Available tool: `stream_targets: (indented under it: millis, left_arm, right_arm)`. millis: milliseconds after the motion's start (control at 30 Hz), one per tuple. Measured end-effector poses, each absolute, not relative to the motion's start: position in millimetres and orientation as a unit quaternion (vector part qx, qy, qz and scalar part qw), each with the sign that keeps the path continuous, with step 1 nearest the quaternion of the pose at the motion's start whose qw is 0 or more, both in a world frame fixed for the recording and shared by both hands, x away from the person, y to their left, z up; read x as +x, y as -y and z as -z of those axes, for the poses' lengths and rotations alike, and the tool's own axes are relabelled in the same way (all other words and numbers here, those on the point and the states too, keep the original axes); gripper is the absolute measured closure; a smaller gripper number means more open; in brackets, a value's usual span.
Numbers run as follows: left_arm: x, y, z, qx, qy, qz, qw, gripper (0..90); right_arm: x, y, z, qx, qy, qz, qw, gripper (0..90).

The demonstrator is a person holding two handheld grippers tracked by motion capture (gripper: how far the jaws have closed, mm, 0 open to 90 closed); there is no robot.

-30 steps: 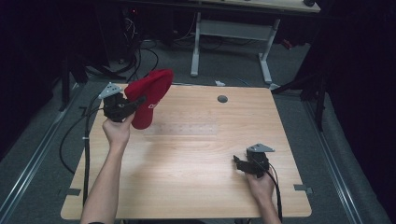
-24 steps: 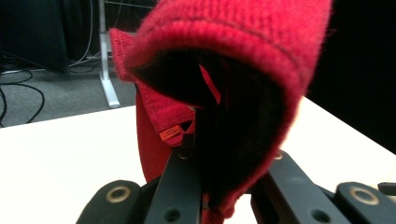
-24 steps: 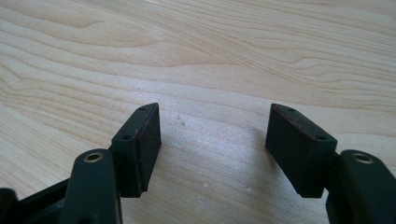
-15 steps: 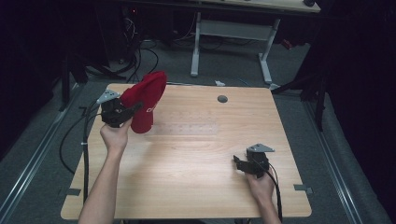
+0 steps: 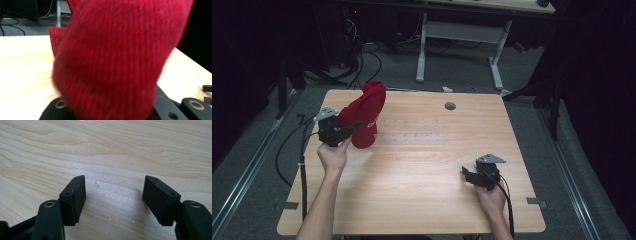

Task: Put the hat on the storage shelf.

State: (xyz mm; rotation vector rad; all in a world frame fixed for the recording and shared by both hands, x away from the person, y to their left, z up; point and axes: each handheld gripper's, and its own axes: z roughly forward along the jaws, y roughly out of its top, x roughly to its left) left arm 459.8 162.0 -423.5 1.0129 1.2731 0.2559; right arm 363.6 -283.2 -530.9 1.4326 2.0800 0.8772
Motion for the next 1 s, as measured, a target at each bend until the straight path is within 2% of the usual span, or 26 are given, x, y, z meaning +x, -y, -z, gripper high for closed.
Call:
stream_targets:
  millis: [167,267,567,767,1000]
  left_arm:
    - [456,-164,425,0.453,-0.572,-0.113,0.675,80.2]
    - [453,-165,426,0.456,-0.574,-0.121,0.670,75.4]
    - [447,-167,431,0.475,-0.577,-0.149,0.647,50.2]
    - [440,-167,428,0.483,-0.568,-0.169,0.645,42.4]
    - [430,-177,429,0.474,-0.570,-0.167,0.650,38.2]
  right_arm:
    - [364,283,531,0.521,-0.757,-0.319,0.232,35.6]
    - [364,283,531,0.521,-0.757,-0.319,0.232,35.6]
    - [364,283,531,0.521,-0.757,-0.319,0.232,35.5]
    - [364,283,531,0.521,-0.757,-0.319,0.232,35.5]
    - [364,283,531,0.521,-0.757,-0.319,0.232,35.6]
